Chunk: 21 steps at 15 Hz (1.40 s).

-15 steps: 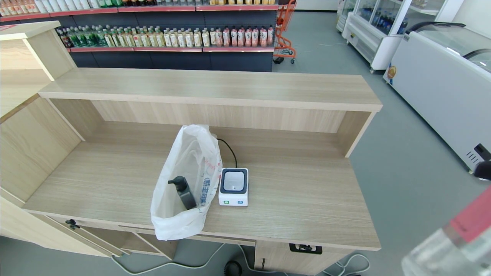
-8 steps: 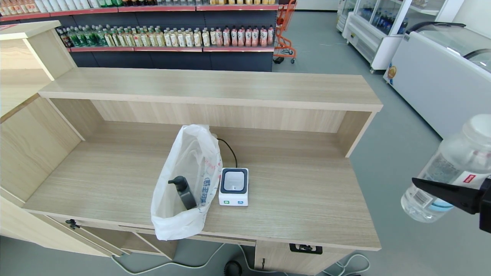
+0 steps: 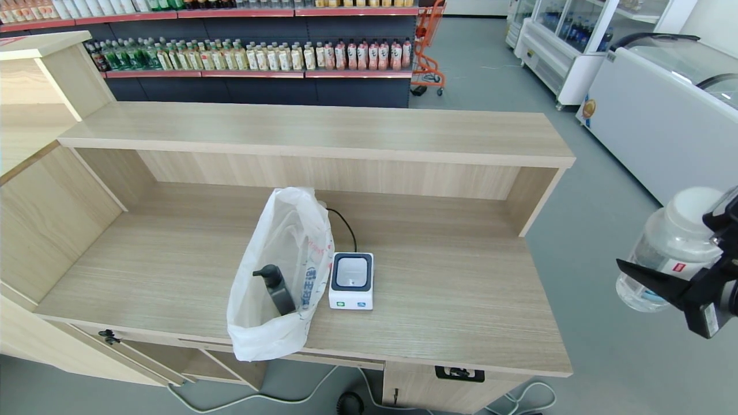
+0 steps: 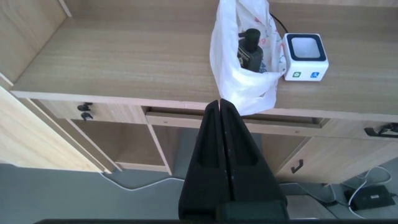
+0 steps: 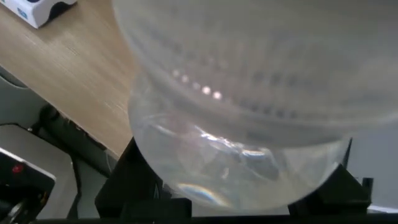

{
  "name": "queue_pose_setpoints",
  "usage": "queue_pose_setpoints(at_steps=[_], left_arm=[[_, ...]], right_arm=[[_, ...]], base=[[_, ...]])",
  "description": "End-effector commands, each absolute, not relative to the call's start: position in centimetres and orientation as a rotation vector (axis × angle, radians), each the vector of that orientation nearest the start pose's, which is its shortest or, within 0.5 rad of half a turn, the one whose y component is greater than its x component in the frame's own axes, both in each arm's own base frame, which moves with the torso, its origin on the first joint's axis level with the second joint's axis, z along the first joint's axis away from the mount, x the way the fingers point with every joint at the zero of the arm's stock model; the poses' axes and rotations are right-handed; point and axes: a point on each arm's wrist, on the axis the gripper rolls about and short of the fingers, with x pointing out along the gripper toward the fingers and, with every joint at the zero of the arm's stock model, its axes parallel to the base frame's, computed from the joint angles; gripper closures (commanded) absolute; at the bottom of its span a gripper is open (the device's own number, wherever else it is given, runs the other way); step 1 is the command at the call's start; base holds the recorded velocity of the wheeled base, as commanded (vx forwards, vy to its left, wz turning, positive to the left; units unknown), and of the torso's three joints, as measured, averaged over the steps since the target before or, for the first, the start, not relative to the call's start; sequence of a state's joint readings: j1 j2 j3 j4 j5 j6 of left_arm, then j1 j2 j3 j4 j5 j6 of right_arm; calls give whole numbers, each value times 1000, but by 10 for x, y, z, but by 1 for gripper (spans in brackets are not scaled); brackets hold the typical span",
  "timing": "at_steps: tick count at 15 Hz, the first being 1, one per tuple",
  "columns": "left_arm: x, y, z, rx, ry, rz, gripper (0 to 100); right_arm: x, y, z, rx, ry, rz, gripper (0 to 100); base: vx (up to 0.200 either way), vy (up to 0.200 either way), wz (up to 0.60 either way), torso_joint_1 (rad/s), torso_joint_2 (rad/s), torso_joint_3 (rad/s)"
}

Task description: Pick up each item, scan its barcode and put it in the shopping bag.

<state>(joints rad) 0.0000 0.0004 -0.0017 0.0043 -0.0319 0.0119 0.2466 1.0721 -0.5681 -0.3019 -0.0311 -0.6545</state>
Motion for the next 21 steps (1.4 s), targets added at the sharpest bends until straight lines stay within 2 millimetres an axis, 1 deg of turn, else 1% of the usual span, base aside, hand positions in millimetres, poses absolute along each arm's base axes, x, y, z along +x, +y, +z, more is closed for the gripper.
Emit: queue_pose_setpoints(at_steps=[1,4,8,12,21], left_arm=[[-23,-1,75,12,3,-32,100],[-23,-1,75,12,3,-32,100],[-23,-1,75,12,3,-32,100],[-23,-1,75,14,3,-32,100],[-23,-1,75,14,3,-31,100]], right_arm=[[141,36,220,-700,127,281,100],[142,36,217,-740,133,290,100],[138,35,212,-741,126,286,100],[140,35,211,-744,132,282,100],[146,37,210,-747,128,286,100]], base=[[0,0,0,0,0,0],[0,0,0,0,0,0],[0,0,0,0,0,0],[0,0,0,0,0,0],[0,200,0,3,1,3]])
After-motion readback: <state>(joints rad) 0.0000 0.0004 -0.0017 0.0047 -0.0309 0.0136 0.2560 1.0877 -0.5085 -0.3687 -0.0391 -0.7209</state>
